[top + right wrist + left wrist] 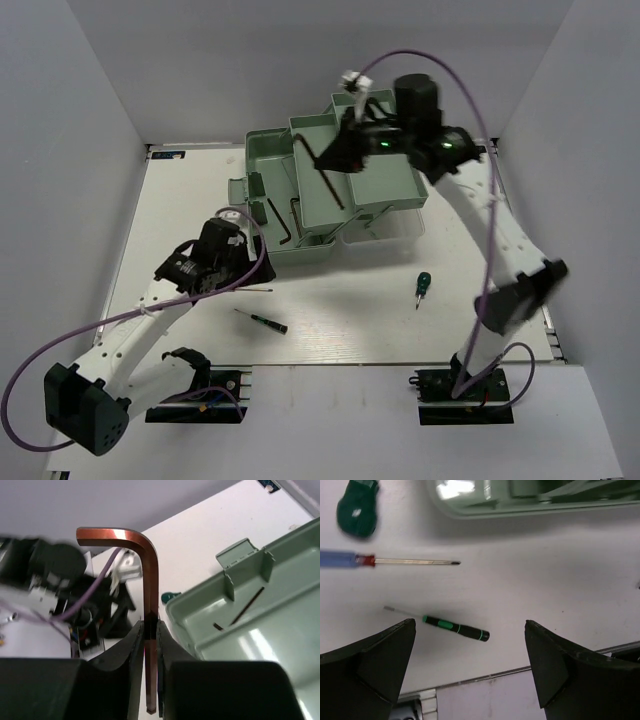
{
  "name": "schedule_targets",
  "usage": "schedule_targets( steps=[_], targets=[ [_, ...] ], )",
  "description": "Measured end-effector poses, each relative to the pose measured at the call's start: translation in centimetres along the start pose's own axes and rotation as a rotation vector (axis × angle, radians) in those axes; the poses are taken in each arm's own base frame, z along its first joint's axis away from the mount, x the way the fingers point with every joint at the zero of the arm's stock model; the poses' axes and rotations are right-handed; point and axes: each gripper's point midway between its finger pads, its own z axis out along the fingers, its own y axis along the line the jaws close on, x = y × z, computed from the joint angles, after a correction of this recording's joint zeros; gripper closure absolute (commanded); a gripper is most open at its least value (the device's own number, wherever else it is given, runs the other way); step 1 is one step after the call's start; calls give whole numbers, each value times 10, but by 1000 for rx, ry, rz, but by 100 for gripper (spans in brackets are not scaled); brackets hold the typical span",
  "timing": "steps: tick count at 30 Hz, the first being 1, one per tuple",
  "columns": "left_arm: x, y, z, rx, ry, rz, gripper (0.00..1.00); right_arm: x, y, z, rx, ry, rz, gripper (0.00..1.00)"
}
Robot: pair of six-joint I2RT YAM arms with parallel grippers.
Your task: Sort the tools into containers
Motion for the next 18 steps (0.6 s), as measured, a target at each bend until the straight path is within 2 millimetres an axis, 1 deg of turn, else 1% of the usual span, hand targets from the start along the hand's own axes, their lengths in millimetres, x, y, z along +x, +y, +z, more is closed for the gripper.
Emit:
schedule_targets(
  steps=[1, 2, 3, 4, 6, 7, 9, 10, 12, 13, 15, 16, 17, 18],
  targets=[
    [5, 5, 0, -32, 20, -34, 0, -1, -4, 22, -3, 10, 26, 100],
    [11, 10, 1, -67, 40, -76, 0, 1, -13, 43, 7, 18, 51, 100],
    [16, 15, 1, -97, 51, -119, 0, 4, -22, 64, 20, 23, 73, 100],
    [20, 20, 1, -124, 56, -166, 0, 11, -32, 87, 36, 32, 99, 100],
    [31, 28, 3, -157, 52, -240, 0, 36, -54, 126, 77, 71, 165, 100],
    [36, 32, 3, -170, 49, -272, 0, 50, -62, 142, 94, 91, 193, 100],
    [46, 41, 3, -196, 35, -333, 0, 86, -84, 172, 150, 146, 255, 100],
    [48, 44, 4, -209, 31, -358, 0, 104, -95, 182, 179, 175, 276, 100],
    [48, 48, 7, -236, 22, -395, 0, 131, -113, 194, 228, 216, 299, 100],
    [48, 51, 11, -256, 23, -411, 0, 144, -121, 197, 254, 234, 309, 84],
    [50, 56, 21, -304, 42, -437, 0, 160, -134, 199, 294, 261, 318, 61],
    [52, 59, 25, -325, 54, -446, 0, 163, -137, 198, 305, 268, 321, 41],
    [54, 62, 29, -349, 64, -456, 0, 163, -137, 198, 301, 265, 328, 37],
    [54, 65, 33, -366, 70, -469, 0, 153, -137, 198, 294, 239, 303, 34]
  ],
)
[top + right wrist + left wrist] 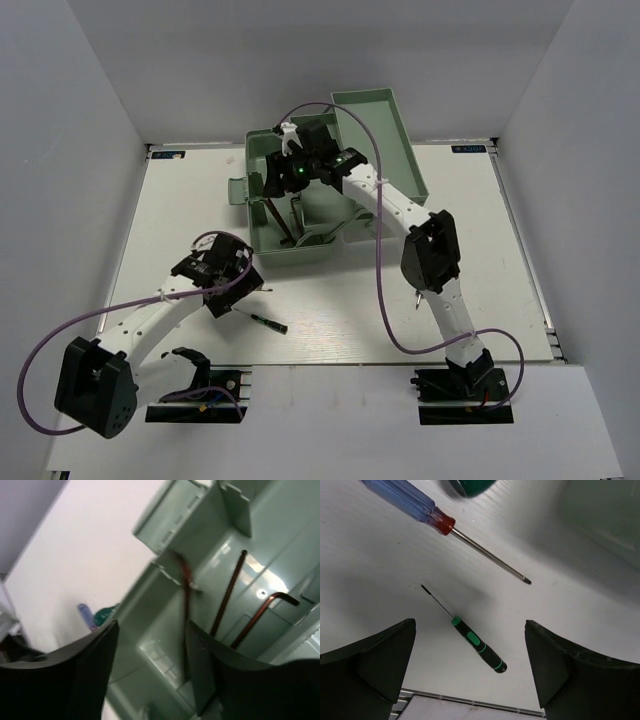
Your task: Sort the tools into containers
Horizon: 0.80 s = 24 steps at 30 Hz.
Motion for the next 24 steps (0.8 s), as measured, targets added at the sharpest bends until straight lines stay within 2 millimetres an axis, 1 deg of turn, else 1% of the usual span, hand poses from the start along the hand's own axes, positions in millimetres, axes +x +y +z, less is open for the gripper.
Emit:
schedule_targets(
  steps=[1, 4, 5, 6, 8, 9, 11, 12, 13, 14, 16, 18, 20, 24],
  targets=[
    [-1, 1, 3, -16, 0, -13, 0, -5, 4, -4, -9, -13, -15, 33],
    [-11, 4, 5, -36, -27, -69, 0, -19, 16, -20, -44, -45, -45, 33],
    [-15, 4, 5, -38, -39, -89, 0, -23, 20, -30, -52, -53, -50, 33],
    [-20, 5, 5, -38, -53, -109, 3, -25, 24, -39, -63, -59, -54, 33],
    [-30, 8, 3, -39, -85, -159, 8, -25, 33, -63, -85, -66, -55, 36],
    [-35, 9, 2, -42, -102, -180, 14, -28, 37, -75, -95, -79, -59, 36],
    [-46, 11, -1, -43, -130, -219, 18, -33, 43, -100, -110, -107, -67, 37],
    [-51, 13, -2, -46, -140, -242, 22, -35, 44, -113, -113, -120, -66, 37],
    [-54, 15, -1, -50, -146, -260, 23, -37, 45, -125, -116, -134, -66, 37],
    [-58, 17, 0, -57, -150, -278, 25, -38, 43, -138, -115, -150, -63, 39],
    [-62, 23, 5, -77, -149, -310, 27, -41, 36, -161, -102, -178, -54, 39],
    [-66, 27, 11, -97, -143, -333, 27, -42, 27, -179, -85, -200, -42, 39],
    [-66, 32, 17, -116, -128, -345, 27, -39, 16, -192, -63, -214, -25, 39],
    [-67, 38, 27, -148, -107, -346, 27, -27, -5, -207, -28, -216, 17, 40]
  ],
)
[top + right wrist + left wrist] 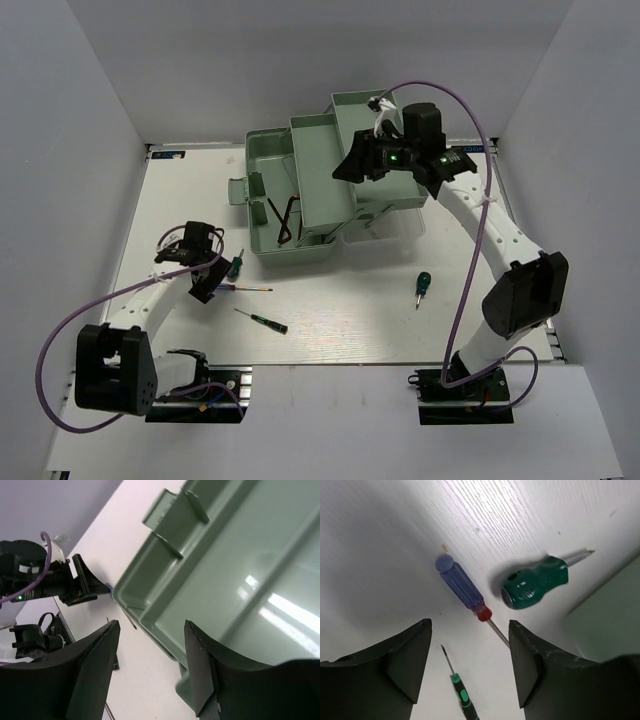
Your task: Sort the tools into containers
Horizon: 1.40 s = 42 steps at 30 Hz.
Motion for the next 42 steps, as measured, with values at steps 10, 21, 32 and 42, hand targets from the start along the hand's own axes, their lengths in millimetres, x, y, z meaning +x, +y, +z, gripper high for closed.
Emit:
schedule_targets(
  steps=[10, 21, 32, 42],
  targets=[
    [0, 15, 34, -104, 51, 12, 41, 21, -31, -21, 43, 19, 98, 40],
    [-11, 0, 51, -122, 66, 58, 82, 9, -24, -49, 34, -35, 93, 40],
    [-35, -18, -7, 29, -21, 152, 100, 7, -19, -95, 29, -32, -132, 71],
    [-85, -134, -130, 525, -143, 273, 100, 94, -17, -154, 153, 115, -310, 99]
  ],
)
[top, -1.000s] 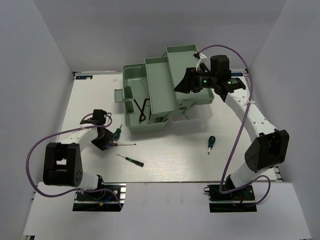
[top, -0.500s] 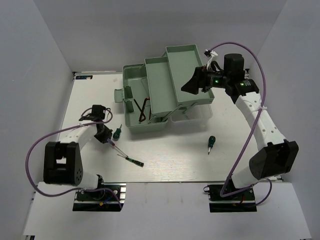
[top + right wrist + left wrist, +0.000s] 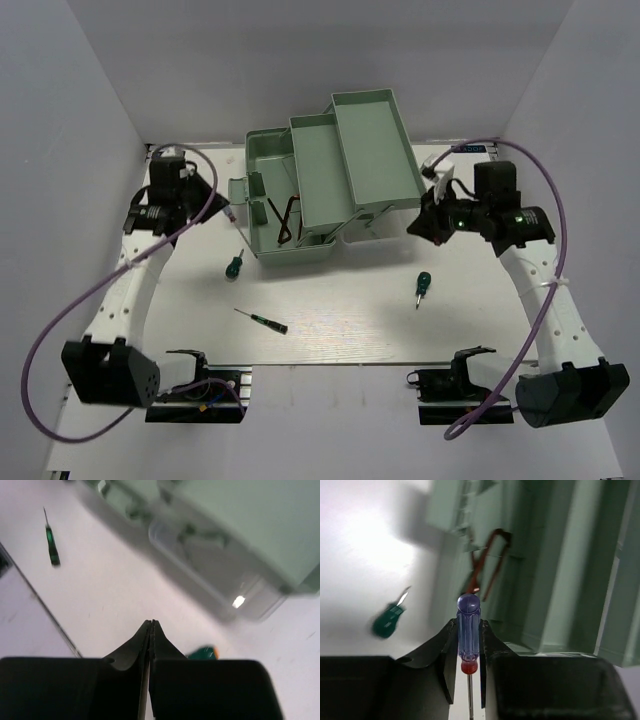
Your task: Sort the tools into containers
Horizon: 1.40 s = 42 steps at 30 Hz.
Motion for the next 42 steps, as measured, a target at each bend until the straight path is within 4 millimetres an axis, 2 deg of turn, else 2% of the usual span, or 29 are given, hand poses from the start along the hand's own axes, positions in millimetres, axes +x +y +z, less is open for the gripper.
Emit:
schedule_targets(
  steps=[1, 4, 9, 12, 15, 17, 21, 23, 24, 26, 28, 30, 33, 35, 39, 42],
  targets=[
    [-5, -14, 7, 43, 12, 21, 100, 17, 1, 1, 1, 43, 18, 90],
    [-20, -58, 33, 158, 61, 80, 100, 61, 3, 4, -1, 161, 81, 71],
    [-45, -145, 79, 367, 109, 183, 100, 119, 9, 3, 7, 312, 151, 58],
    [-54, -197, 96, 501, 112, 236, 100, 142, 9, 3, 26, 367, 176, 54],
    [-49, -241, 108, 612, 125, 280, 100, 166, 9, 4, 42, 420, 207, 46],
    [-31, -257, 116, 654, 161, 298, 100, 183, 9, 6, 50, 453, 227, 45],
    [12, -264, 135, 651, 254, 316, 100, 202, 4, 11, 101, 482, 277, 43],
    [32, -264, 141, 639, 292, 322, 96, 204, -1, 14, 129, 480, 304, 43],
    [39, -264, 142, 632, 306, 325, 91, 204, -3, 16, 141, 476, 317, 43],
    [48, -262, 144, 618, 324, 326, 91, 202, -6, 19, 158, 462, 336, 43],
    [48, -262, 145, 607, 319, 326, 83, 198, -9, 21, 170, 443, 349, 43],
    [45, -260, 147, 595, 308, 324, 64, 196, -11, 23, 179, 431, 358, 42],
    [44, -257, 151, 572, 303, 318, 55, 195, -11, 24, 186, 424, 369, 42],
    [43, -254, 155, 557, 300, 317, 39, 194, -11, 24, 188, 421, 370, 40],
    [46, -246, 162, 518, 312, 308, 26, 187, -7, 23, 158, 387, 332, 37],
    [45, -243, 160, 502, 312, 318, 17, 171, 11, 20, 36, 330, 247, 37]
  ],
)
